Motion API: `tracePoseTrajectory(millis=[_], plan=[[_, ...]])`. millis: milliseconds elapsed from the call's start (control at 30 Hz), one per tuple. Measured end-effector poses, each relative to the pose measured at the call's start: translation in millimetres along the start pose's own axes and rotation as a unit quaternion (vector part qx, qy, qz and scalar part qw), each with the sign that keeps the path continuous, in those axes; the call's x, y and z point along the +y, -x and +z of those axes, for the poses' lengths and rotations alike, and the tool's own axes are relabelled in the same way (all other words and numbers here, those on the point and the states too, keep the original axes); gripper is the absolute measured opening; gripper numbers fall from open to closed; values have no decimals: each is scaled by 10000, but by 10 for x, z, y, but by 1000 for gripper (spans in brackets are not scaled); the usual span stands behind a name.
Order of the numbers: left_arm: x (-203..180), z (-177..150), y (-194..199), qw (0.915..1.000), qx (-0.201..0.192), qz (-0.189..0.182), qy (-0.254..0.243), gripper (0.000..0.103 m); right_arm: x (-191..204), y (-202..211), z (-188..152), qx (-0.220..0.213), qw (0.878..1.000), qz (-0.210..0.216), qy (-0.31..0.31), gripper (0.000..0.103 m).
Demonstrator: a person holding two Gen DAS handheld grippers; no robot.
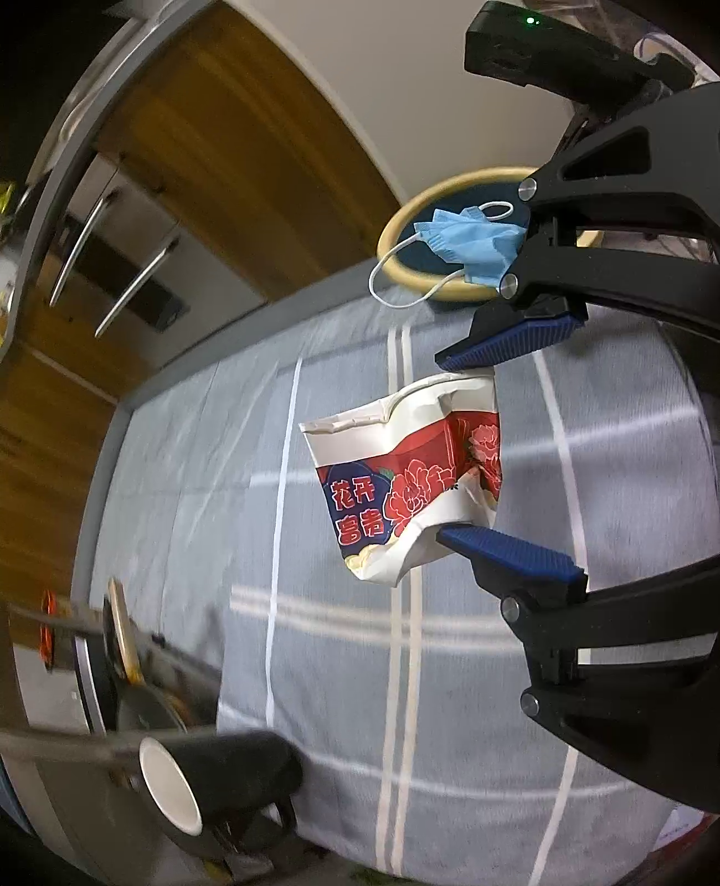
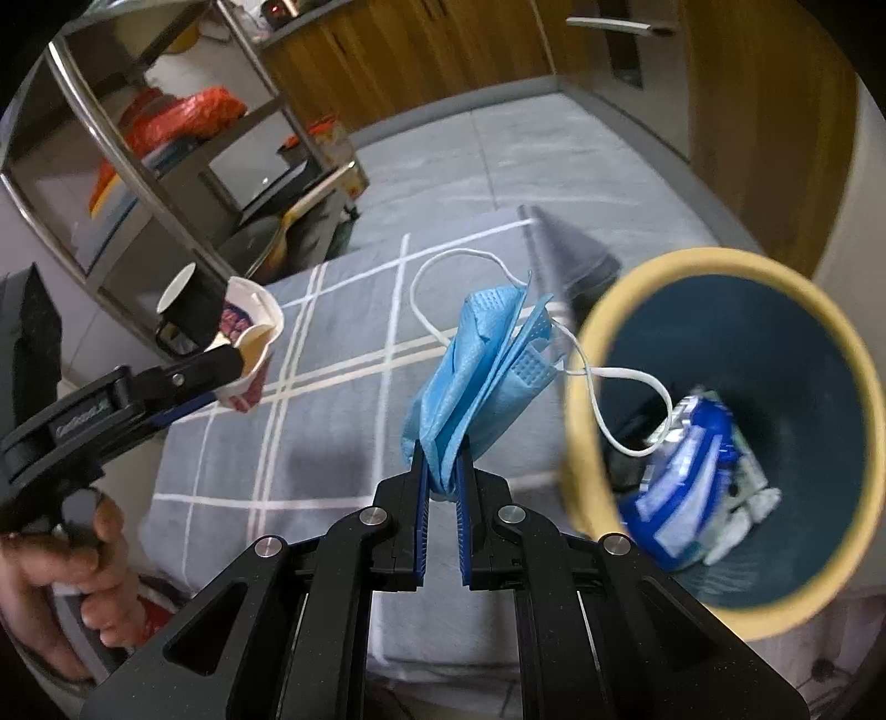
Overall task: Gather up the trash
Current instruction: 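Carry the snack wrapper and blue mask over the teal bin, then open both tools to drop the wrapper and mask into the bin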
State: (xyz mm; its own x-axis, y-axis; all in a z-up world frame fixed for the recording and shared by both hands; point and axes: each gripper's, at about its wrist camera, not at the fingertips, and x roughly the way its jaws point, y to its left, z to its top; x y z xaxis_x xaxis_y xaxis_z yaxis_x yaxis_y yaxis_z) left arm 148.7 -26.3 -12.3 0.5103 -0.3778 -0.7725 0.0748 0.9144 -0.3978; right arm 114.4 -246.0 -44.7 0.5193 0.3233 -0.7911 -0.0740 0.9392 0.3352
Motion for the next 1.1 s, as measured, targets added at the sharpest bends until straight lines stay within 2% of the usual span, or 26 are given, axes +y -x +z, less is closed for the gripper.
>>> tracePoseTrajectory(millis=[400,633,800,867,967,1033,1100], plan=[[-806,-77,-185,9957,256,-697,-562,57,-593,501,-174,-345,9974,-616,-121,10],[-1280,-175,-416,9897,532,-909,-967,57,-850,534,-289,-232,9934,-1121,-9,10],[-1540,-205,-573,9857,693,-982,-1179,57,-1027,460,-352,33,9899,-1420,-20,11],[-1605,-213,-627,9843,744,-997,-1250,57,-1121,436,-379,169,9884,-1502,-134,27],[-1707,-231,-723,9822,833,-1008,-1348,57,-1216,506,-392,106,9879,-1515,-312,45],[-1763,-237,-782,9815,887,-992,-1377,57,-1242,595,-398,-8,9880,-1489,-413,52],[-1811,-252,-851,9802,962,-1007,-1411,58,-1268,696,-398,-157,9881,-1433,-531,55]])
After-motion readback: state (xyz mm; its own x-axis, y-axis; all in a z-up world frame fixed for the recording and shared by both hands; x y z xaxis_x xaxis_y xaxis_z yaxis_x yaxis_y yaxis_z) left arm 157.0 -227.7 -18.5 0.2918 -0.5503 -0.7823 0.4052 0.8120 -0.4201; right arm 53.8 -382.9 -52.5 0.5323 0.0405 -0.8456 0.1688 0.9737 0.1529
